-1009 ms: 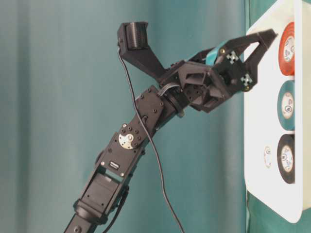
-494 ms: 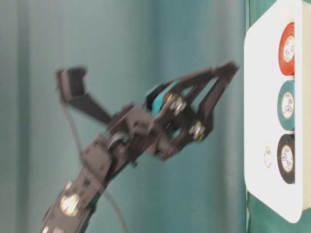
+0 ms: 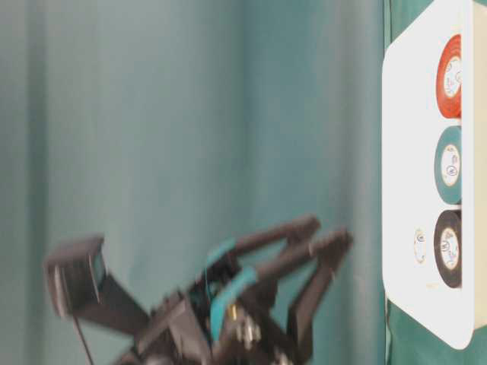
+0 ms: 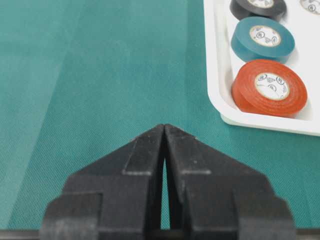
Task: Put the tape into the white case with the left arm.
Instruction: 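Withdraw the left gripper to the left of the table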
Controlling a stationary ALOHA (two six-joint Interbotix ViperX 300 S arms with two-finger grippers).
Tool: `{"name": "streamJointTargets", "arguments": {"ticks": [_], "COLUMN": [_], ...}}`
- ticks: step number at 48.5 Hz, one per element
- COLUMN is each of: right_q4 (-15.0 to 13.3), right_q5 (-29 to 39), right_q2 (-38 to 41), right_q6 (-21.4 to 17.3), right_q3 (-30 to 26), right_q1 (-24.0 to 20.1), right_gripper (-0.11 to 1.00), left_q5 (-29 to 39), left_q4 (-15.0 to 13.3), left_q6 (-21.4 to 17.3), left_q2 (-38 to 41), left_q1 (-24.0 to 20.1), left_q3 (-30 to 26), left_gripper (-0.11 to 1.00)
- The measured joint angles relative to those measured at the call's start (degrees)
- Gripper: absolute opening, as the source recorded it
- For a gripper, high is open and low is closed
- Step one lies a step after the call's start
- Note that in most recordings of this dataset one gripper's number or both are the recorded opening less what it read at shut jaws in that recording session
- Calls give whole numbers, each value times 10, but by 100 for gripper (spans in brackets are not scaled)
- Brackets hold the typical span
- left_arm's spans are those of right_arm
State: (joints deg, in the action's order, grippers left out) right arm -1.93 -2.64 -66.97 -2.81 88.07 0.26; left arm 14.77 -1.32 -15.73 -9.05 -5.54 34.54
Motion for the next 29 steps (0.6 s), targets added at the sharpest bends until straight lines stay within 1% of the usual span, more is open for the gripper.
{"name": "streamJointTargets", "arguments": {"ticks": [16, 29], "right_q4": [0, 0], "right_q5": [-1, -1], "right_q2": [0, 0], "right_q6": [0, 0], "right_q3": [0, 0], "right_q1": [0, 0], "right_gripper": [-9, -9], "left_q5": [-25, -27], "left_q4": [0, 0], "left_q6": [-1, -1], "left_q2": [-113, -197], "left_q1": [2, 4], "left_q3": [126, 206], "left_gripper": [91, 91]}}
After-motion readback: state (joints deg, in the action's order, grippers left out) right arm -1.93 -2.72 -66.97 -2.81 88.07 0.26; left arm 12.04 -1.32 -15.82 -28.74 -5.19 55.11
